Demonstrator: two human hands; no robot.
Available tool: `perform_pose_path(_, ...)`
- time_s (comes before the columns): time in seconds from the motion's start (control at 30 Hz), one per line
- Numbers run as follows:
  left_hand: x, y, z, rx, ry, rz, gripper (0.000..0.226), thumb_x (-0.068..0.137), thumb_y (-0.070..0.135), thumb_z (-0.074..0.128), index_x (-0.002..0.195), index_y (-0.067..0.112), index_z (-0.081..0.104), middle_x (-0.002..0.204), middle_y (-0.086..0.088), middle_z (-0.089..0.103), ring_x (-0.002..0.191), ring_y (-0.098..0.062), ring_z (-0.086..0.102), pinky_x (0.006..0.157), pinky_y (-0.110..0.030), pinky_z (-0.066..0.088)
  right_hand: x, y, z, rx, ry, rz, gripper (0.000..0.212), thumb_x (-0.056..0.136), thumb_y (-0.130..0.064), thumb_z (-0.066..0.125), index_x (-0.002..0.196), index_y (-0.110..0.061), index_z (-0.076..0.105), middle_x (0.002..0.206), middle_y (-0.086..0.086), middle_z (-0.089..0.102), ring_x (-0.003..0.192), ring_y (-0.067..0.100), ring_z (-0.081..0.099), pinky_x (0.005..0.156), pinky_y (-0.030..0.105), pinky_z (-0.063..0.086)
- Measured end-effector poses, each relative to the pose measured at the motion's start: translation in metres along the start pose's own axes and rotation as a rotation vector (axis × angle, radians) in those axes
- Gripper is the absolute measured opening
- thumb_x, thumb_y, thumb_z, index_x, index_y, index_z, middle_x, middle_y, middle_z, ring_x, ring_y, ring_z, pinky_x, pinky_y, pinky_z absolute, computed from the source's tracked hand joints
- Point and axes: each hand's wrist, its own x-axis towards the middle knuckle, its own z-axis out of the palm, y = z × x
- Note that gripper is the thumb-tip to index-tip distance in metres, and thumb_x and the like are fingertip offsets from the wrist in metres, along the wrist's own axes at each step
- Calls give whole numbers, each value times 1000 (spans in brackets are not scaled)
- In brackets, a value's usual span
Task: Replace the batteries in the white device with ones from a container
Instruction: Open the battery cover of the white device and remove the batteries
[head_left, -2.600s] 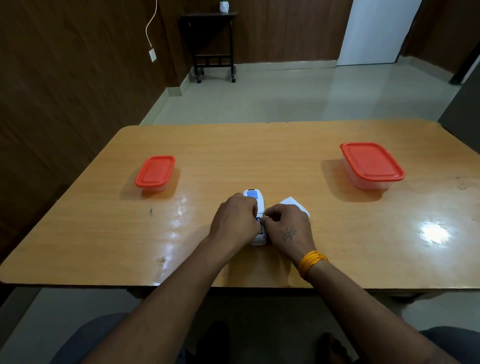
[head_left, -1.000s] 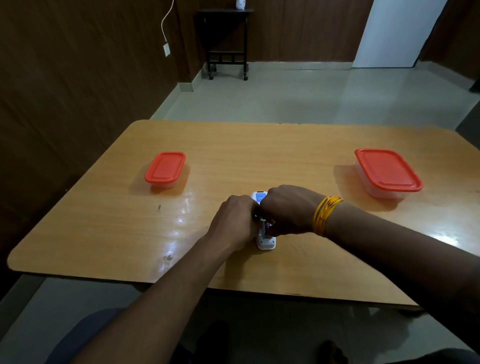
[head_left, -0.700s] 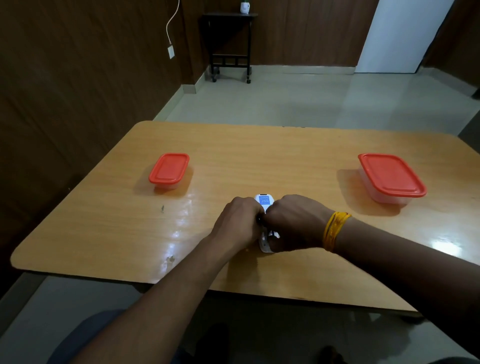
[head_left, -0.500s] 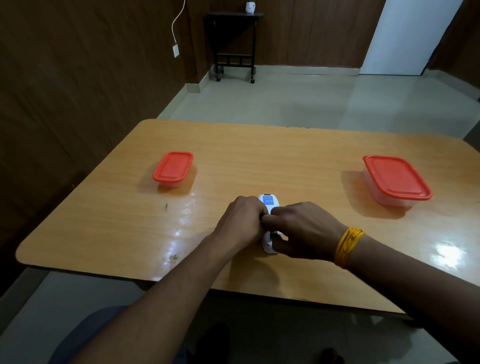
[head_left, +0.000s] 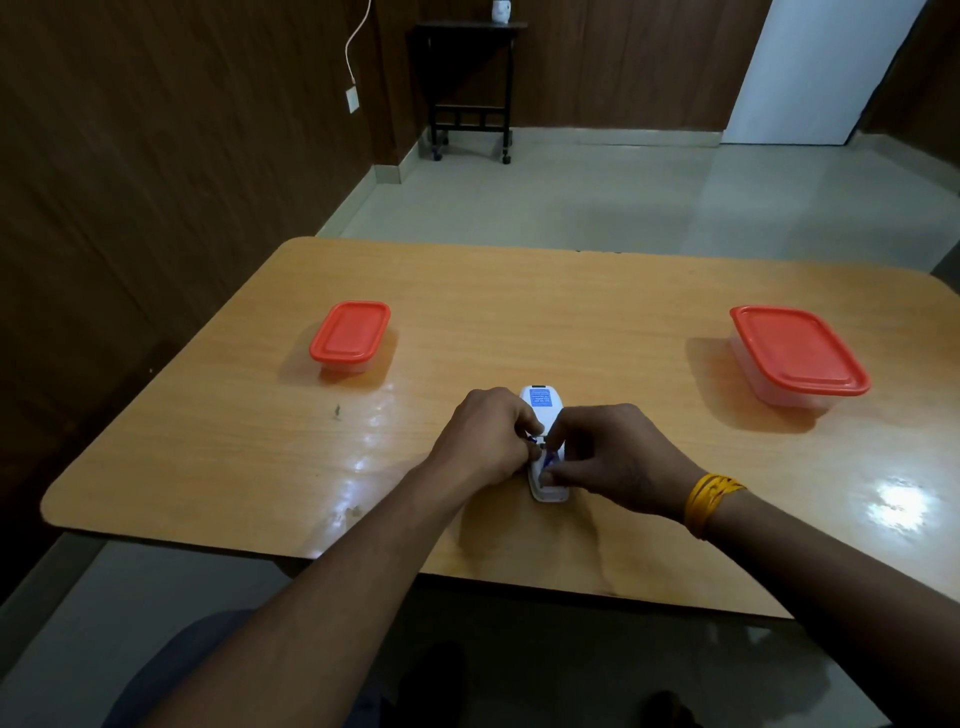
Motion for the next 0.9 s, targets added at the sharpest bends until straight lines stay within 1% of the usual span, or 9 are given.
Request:
perform_pose_path(0.1,0,-1,1,7,17,4,31,83,9,80,112,16,83,97,-8,80,95,-20,74,84,-31,59,-3,-2,3,13,97,7,12,79,-26,81,89,-22,76,64,-14,64,59,4,60,58,23,44)
perform_pose_path(0.2,1,-1,2,4,17,4,30,84,9,81,113,16,82,98,-8,80,95,-21,75,86,-34,60,-7,-6,12,-61,170,14,10,81,-27,68,88,-24,73,67,-10,66,63,13,58,60,32,46)
perform_pose_path(0.33,-3,1,3,19,35,14,33,86,8,78,119,15,80,105,-9,80,93,-23,75,89,-35,60,-2,-8,18,-159,177,70,10,86,-25,70,86,-19,63,77,-1,65,72,22,54,61,33,35)
perform_pose_path(0.5,-8,3,2,11,78,16,29,86,11,78,115,15,82,105,-9,80,94,-23,75,88,-33,59,-5,-11,17,-229,162,147,15,95,-30,67,99,-16,74,91,3,75,89,26,63,69,32,37)
perform_pose_path(0.57,-9,8,3,9,137,30,23,84,16,82,108,15,83,103,-4,81,95,-19,75,85,-30,58,-13,-11,13,-218,211,168,15,96,-32,67,96,-18,73,88,2,75,90,28,63,69,35,43)
perform_pose_path(0.63,-10,18,6,-74,212,42,18,82,18,85,100,16,84,94,1,80,88,-14,74,82,-30,58,-24,-4,5,-137,282,205,17,98,-35,66,92,-20,69,82,0,74,82,28,67,70,40,53)
perform_pose_path(0.7,-13,32,12,-174,239,66,15,81,18,87,95,17,82,81,3,79,77,-9,75,77,-27,58,-39,9,-4,-48,351,255,19,100,-37,61,89,-22,62,75,-2,74,72,28,69,68,45,57)
perform_pose_path(0.83,-19,66,40,-272,149,54,14,81,17,84,90,21,73,71,5,77,59,0,67,56,-17,47,-69,39,-23,-58,389,411,21,102,-38,60,88,-22,60,81,-3,73,78,28,68,71,44,55)
perform_pose_path(0.9,-16,81,58,-279,106,44,14,81,17,83,82,22,70,70,3,77,61,-5,67,56,-21,43,-79,50,-30,-126,396,472,21,101,-36,64,90,-18,65,90,4,68,87,29,63,71,39,48)
